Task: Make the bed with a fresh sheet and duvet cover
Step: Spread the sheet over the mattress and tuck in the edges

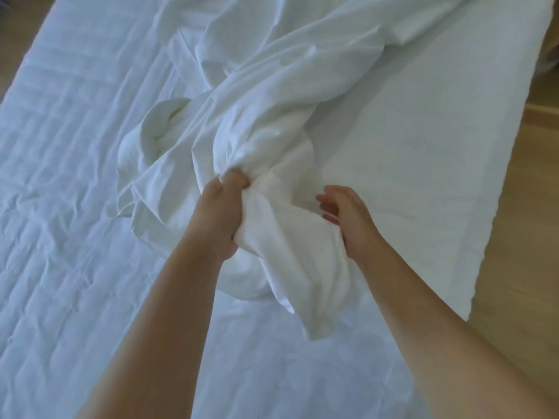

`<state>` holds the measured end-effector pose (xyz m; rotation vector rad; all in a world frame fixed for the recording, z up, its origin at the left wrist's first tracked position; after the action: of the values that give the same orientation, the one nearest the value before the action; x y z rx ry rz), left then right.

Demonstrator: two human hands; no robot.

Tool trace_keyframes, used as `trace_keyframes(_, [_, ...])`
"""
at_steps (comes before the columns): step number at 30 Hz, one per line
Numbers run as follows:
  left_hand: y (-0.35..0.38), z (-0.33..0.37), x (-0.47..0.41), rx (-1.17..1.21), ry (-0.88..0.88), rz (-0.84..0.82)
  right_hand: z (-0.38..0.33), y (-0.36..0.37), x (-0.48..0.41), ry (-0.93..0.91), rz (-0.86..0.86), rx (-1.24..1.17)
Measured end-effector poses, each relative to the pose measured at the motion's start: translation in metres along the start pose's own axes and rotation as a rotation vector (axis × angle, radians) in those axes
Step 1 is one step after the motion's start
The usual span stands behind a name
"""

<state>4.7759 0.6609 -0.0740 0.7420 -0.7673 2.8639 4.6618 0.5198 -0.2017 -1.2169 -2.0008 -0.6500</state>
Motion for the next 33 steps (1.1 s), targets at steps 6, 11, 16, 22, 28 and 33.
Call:
trace_keyframes(6, [-0.024, 0.013, 0.001, -0.003, -0.040, -0.084, 0.020, 0.095, 0.044, 0.441, -0.443, -0.359])
trace_keyframes(11, [-0.053, 0.007, -0.012, -0.534, 0.276, 0.002, -0.002, 0.081, 0.042, 0.243, -0.266, -0.149])
trace_keyframes(16, [-0.045, -0.005, 0.004, -0.748, 0.419, 0.079, -0.056, -0.003, 0.071, -0.197, -0.042, 0.093])
trace_keyframes(22, [0.063, -0.055, 0.089, -0.793, 0.387, -0.346, -0.063, -0.117, 0.148, -0.445, 0.163, 0.207])
trace_keyframes(28, [0.093, -0.130, 0.114, -0.613, 0.132, -0.467, 0.031, -0.156, 0.064, -0.368, 0.180, 0.881])
trace_keyframes(33, [0.103, -0.144, 0.117, -0.558, 0.119, -0.411, 0.057, -0.144, 0.045, -0.294, 0.112, 1.012])
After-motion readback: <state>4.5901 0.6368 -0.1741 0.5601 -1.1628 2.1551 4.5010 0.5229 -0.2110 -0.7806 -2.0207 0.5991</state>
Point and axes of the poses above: each hand's wrist, its own x-axis away from the middle knuckle, its own y-axis out of the palm, z = x × y, the point moved 8 cm from there along -x, towards the middle knuckle, and after that the axes turned 13 degrees about z, right-handed, at the moved point
